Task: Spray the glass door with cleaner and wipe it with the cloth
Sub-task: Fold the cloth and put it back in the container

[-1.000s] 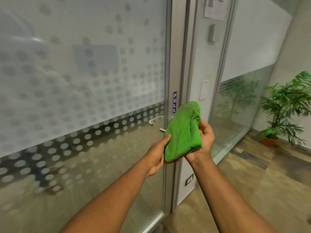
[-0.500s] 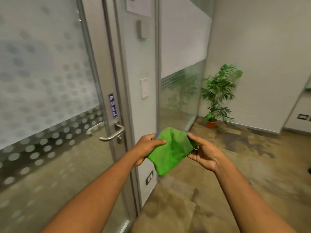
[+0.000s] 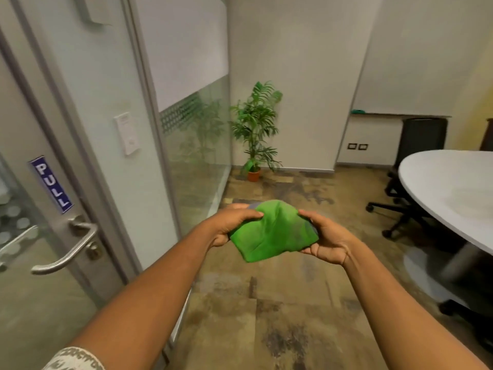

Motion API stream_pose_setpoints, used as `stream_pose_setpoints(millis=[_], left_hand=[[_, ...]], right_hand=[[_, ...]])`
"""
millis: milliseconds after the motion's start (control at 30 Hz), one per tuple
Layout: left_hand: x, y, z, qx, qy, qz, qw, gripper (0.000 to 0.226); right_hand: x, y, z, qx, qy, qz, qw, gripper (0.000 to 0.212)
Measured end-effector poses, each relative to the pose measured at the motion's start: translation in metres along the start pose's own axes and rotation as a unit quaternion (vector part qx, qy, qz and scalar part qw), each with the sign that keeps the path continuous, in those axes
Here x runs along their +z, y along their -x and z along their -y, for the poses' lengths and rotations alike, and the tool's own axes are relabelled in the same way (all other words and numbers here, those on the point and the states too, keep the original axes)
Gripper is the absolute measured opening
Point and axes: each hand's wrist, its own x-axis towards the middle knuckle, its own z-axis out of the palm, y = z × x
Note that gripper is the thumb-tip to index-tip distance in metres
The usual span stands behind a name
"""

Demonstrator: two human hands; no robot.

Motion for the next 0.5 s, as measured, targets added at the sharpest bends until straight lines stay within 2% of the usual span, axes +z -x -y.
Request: stream_pose_setpoints(millis=[133, 200, 267, 367, 433, 500], left_hand=[[0.01, -0.031, -0.006, -0.014, -0.026, 0.077, 0.997, 0.016], [0.019, -0.045, -0.007, -0.026, -0.053, 0.112, 0.992, 0.017], [0.032, -0.059, -0.007, -0.038, -0.081, 0.149, 0.985, 0.019], [0.057, -0.081, -0.005, -0.051, -0.1, 0.186, 0.976, 0.023], [0.074, -0.098, -0.003, -0.054, -0.108, 0.197, 0.973, 0.029], [0.091, -0.117, -0.004, -0.055, -0.115, 0.207, 0.97, 0.029]], right_hand=[[-0.025, -0.002, -0.007, 0.02, -0.055, -0.005, 0.998, 0.065], [-0.041, 0.0, -0.013, 0.064, -0.04, -0.015, 0.997, 0.084], [-0.057, 0.002, -0.019, 0.103, -0.001, -0.031, 0.994, 0.091], [-0.077, 0.007, -0.021, 0.098, 0.025, -0.05, 0.994, 0.069], [-0.093, 0.01, -0.017, 0.044, 0.014, -0.076, 0.996, 0.052], [-0.114, 0.012, -0.01, -0.012, -0.029, -0.106, 0.994, 0.052]])
